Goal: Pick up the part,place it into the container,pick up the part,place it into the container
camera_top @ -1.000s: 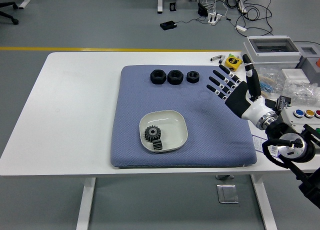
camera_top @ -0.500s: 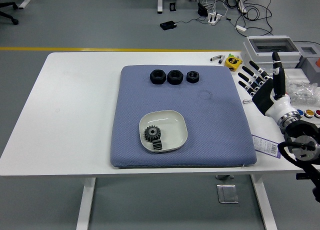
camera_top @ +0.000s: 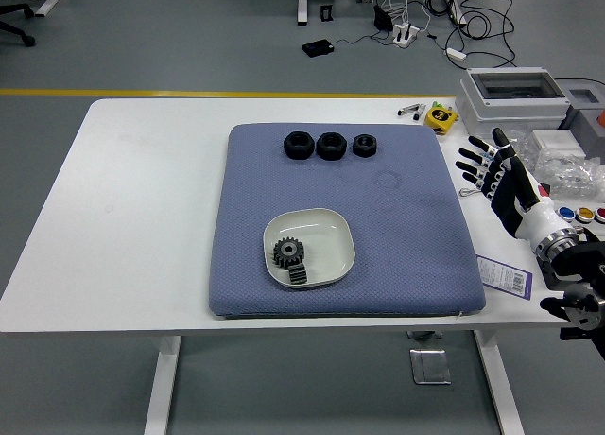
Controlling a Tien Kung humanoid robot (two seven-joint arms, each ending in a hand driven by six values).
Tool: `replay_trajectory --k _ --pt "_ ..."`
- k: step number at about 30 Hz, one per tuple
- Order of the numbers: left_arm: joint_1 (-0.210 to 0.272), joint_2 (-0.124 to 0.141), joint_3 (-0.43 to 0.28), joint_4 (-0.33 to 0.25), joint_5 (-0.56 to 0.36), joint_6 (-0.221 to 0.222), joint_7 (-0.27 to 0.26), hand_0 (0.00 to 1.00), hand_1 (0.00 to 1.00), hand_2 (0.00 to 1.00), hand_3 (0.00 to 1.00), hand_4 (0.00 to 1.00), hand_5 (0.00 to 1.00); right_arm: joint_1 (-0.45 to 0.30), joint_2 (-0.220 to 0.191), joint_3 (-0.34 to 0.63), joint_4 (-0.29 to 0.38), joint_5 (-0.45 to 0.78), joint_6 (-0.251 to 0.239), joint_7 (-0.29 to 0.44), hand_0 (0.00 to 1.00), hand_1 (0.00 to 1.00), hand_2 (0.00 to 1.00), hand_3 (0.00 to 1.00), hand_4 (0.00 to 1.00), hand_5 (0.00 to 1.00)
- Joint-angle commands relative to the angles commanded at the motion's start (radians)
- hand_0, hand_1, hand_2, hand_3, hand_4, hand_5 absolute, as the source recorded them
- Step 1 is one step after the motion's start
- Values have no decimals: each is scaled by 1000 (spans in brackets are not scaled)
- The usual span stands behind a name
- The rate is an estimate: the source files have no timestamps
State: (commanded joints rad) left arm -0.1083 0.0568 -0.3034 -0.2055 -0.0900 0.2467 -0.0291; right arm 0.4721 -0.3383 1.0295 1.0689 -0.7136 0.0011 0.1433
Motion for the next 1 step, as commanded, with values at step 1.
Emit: replay_trajectory --k 1 --pt "0 0 -1 0 2 0 0 695 602 652 561 565 585 -1 -1 0 0 -17 3 6 959 866 885 911 998 961"
